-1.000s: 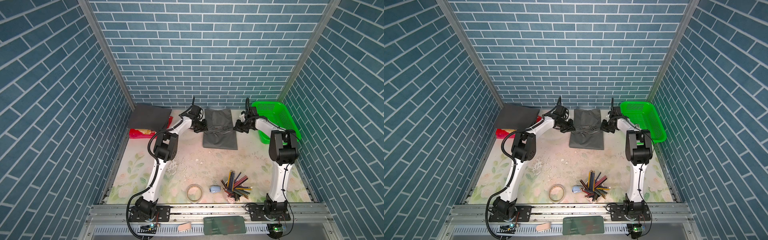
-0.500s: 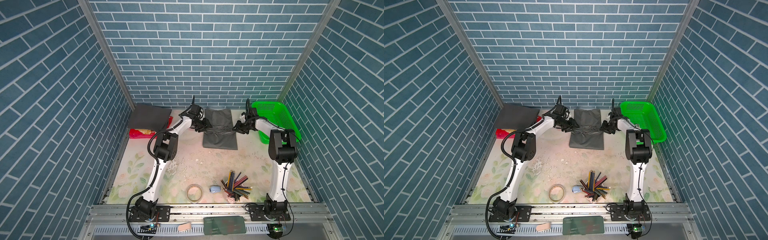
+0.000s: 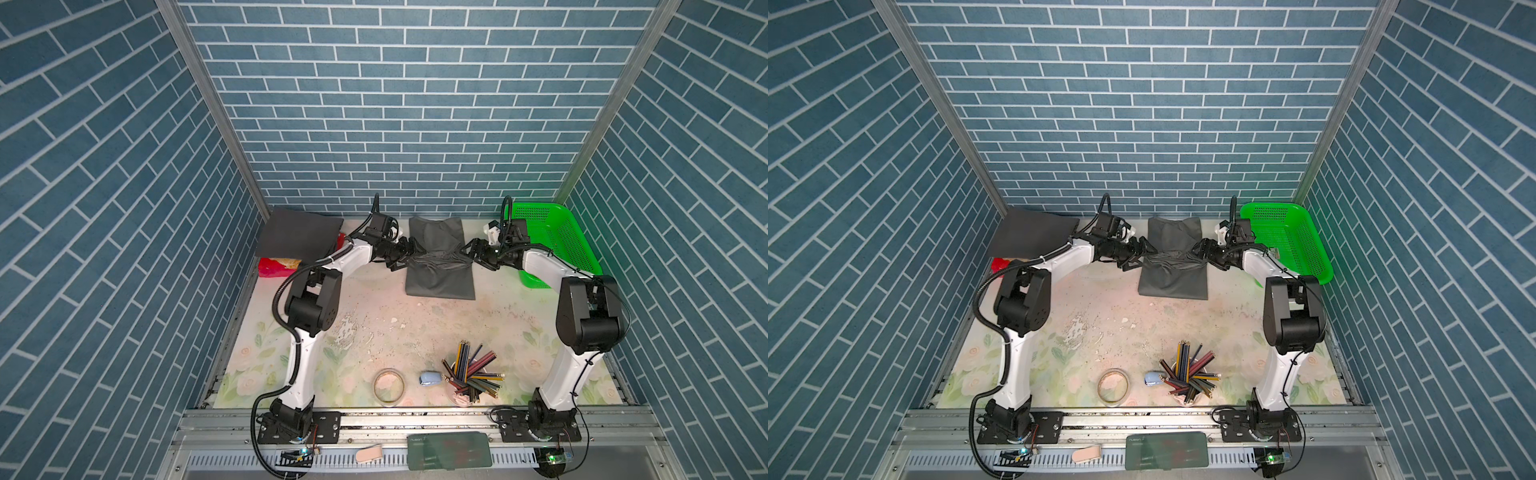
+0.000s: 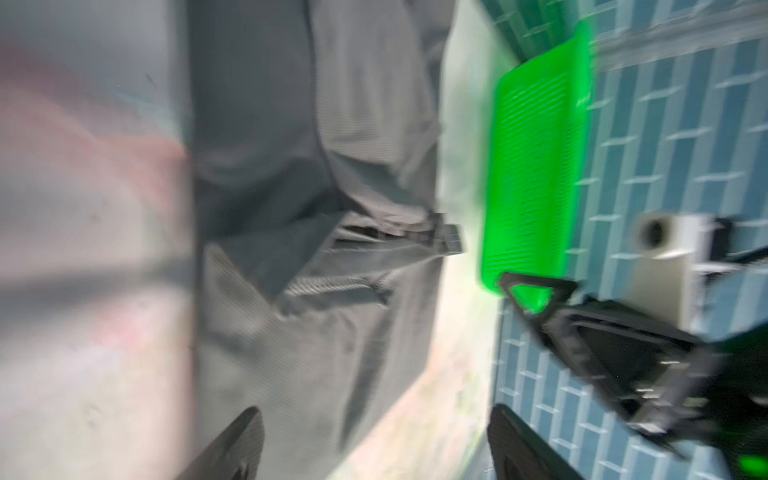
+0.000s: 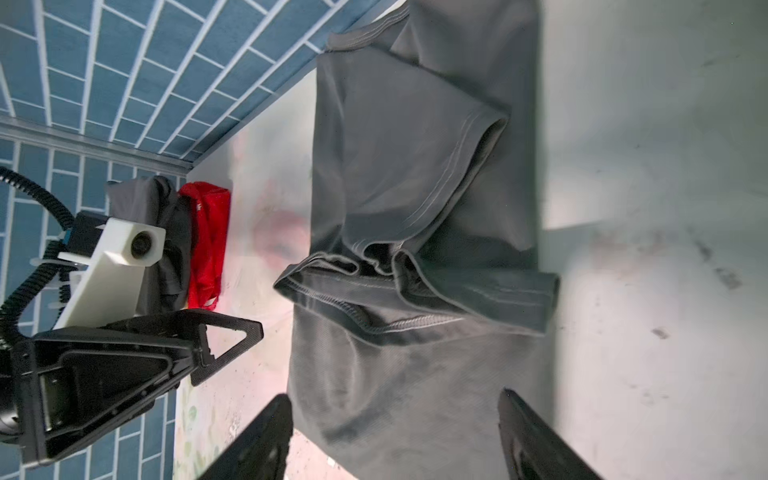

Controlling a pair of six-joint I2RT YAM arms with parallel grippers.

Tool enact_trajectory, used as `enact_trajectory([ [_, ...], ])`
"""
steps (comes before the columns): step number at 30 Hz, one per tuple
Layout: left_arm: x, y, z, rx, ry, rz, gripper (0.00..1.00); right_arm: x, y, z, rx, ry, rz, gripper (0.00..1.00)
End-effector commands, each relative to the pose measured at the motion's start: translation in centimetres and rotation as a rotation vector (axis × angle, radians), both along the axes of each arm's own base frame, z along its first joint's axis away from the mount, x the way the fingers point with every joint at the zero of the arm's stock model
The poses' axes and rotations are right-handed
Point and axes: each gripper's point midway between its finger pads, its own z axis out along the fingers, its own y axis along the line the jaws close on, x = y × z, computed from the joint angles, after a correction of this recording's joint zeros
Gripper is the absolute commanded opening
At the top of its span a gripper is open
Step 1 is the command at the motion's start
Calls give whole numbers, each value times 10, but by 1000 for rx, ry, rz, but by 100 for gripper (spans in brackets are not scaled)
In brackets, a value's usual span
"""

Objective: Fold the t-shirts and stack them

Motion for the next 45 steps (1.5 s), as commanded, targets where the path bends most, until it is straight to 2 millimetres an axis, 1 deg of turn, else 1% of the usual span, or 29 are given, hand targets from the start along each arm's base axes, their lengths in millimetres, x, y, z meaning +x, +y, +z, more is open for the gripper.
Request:
enact_trajectory([
  [1, -3, -15, 48, -240, -76, 40, 86, -11, 31, 1, 108, -2, 31, 83],
  [3, -16, -23, 48, -293, -62, 37, 86, -19, 43, -7, 147, 17, 47, 83],
  [5, -26, -29, 44, -315, -53, 39, 86, -22, 52, -14, 172, 27, 55, 84],
  [7, -34, -36, 32, -304, -40, 35, 86, -23, 57, -21, 186, 40, 57, 84],
  [10, -41, -42, 8, -294, -2, 34, 86, -23, 64, -31, 209, 60, 69, 84],
  [12, -42, -41, -6, -299, 21, 42, 86, -22, 66, -36, 223, 69, 68, 84],
  [17, -47, -32, -29, -272, 36, 69, 86, -23, 70, -49, 262, 100, 65, 84],
  [21, -57, -28, -50, -261, 77, 75, 86, -19, 71, -59, 265, 110, 60, 84],
  [27, -68, -20, -74, -228, 123, 87, 86, -12, 72, -72, 293, 129, 43, 84],
  [28, -69, -19, -75, -227, 127, 87, 86, -11, 72, -73, 297, 129, 39, 84],
  [35, -73, -12, -90, -199, 155, 96, 86, 18, 65, -66, 303, 98, 5, 84],
  [40, -70, -9, -95, -192, 162, 102, 87, 39, 58, -61, 313, 82, -8, 84],
  [45, -70, -9, -100, -184, 171, 100, 86, 67, 51, -53, 319, 54, -19, 84],
])
